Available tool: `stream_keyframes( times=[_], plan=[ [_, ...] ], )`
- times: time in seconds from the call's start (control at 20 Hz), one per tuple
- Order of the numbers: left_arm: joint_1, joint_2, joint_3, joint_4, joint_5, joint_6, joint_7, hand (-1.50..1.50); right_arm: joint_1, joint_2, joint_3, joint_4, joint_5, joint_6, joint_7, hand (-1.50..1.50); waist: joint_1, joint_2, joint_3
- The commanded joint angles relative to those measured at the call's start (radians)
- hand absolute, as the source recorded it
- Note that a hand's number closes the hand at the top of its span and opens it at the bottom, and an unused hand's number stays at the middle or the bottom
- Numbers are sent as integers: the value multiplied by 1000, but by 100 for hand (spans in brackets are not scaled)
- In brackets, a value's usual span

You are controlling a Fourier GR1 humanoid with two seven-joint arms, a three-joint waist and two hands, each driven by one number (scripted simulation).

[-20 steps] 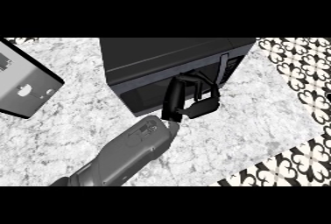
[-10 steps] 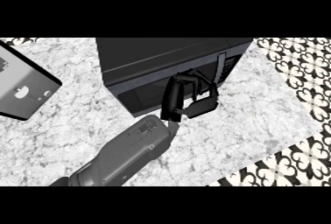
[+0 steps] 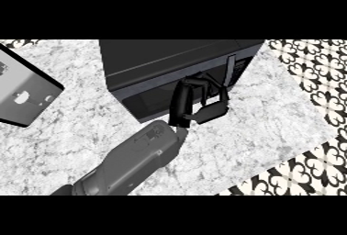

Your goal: Pick up the milk, place it into the microwave and close the microwave

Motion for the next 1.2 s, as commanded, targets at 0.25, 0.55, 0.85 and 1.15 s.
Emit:
stream_keyframes(
  times=[0.25, 0.55, 0.85, 1.15],
  plan=[
    [-68, 1, 39, 96, 50, -24, -26, 150, -13, -38, -21, 6, -52, -3, 26, -150, -12, 16, -1],
    [-83, 0, 25, 109, 80, -36, -40, 150, -19, -55, -6, 3, -85, 25, 39, -150, -3, 16, 2],
    [-85, 0, 16, 119, 110, -35, -61, 150, -13, -82, 11, -2, -139, 61, 60, -150, -10, 12, 1],
    [-92, 0, -1, 130, 126, -38, -87, 150, -16, -98, 17, 7, -174, 72, 73, -150, -10, 18, 2]
  ],
)
